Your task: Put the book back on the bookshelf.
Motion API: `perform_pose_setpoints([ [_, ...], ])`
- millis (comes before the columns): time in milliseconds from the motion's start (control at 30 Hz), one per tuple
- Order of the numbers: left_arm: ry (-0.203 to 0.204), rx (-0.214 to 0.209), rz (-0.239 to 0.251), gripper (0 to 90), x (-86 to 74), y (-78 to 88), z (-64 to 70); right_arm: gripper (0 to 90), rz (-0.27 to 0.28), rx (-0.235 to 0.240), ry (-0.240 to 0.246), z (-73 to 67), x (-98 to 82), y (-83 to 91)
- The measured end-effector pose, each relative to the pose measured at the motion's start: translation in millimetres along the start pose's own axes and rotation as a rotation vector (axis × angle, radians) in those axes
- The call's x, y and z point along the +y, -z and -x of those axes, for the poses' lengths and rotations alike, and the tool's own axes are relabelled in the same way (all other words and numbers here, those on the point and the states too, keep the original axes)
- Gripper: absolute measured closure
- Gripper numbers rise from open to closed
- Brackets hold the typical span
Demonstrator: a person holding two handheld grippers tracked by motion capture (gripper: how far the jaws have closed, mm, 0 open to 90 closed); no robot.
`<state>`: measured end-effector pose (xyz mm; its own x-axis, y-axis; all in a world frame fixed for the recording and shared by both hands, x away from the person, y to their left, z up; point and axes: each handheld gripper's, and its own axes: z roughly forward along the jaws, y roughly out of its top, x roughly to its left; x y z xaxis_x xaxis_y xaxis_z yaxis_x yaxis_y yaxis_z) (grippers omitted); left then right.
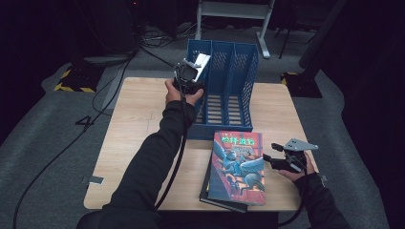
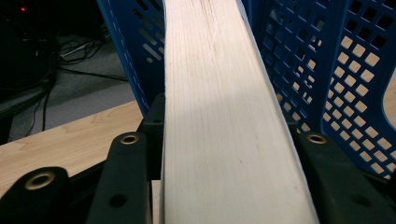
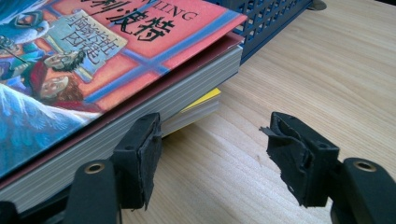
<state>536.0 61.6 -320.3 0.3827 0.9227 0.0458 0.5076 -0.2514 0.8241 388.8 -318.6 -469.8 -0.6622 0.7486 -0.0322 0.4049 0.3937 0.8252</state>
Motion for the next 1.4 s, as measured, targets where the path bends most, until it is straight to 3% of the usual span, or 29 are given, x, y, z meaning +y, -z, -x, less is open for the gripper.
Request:
perform_pose_setpoints([
  [133,-0.013,-0.024,-0.025,44.4,3.2,-4.9,-2.5,35.7,-0.002,-0.001,0.004,-0.6,-0.2,0.2],
  [300,-0.006,-0.027,-0.041,39.8,8.6,-7.3,-4.1,35.7,-0.002,0.006,-0.004,0.2,-0.6,-0.2],
  [400,-0.038,0.032,-0.075,45.9,13.4,-9.1,-0.7,35.7,-0.002,0.007,-0.004,0.3,-0.6,-0.2],
  [433,-0.060,0.068,-0.084,52.2,14.6,-8.7,1.1,35.7,-0.001,0.009,-0.005,0.5,-0.6,-0.3],
  [500,-0.051,0.054,-0.078,57.3,15.1,-8.8,0.5,35.7,-0.003,0.011,-0.010,0.8,-0.8,-0.3],
  [600,-0.026,0.064,-0.059,58.7,15.2,-10.0,0.6,35.7,-0.003,0.012,-0.010,0.9,-0.9,-0.3],
  [800,-0.015,0.061,-0.030,59.6,20.0,-15.8,-3.1,35.8,-0.013,0.010,0.002,-0.2,-1.5,-0.8],
  [1033,-0.002,0.086,0.012,59.8,37.6,-26.5,-11.1,35.6,-0.015,0.012,0.002,-0.1,-2.7,-1.5],
  [1133,0.012,0.089,0.004,59.8,42.8,-32.3,-12.3,35.5,-0.014,0.013,0.004,0.1,-2.8,-1.6],
  [1400,0.035,0.110,0.008,59.5,35.1,-39.2,-7.5,35.9,-0.013,0.006,0.010,-0.9,-2.5,-1.3],
])
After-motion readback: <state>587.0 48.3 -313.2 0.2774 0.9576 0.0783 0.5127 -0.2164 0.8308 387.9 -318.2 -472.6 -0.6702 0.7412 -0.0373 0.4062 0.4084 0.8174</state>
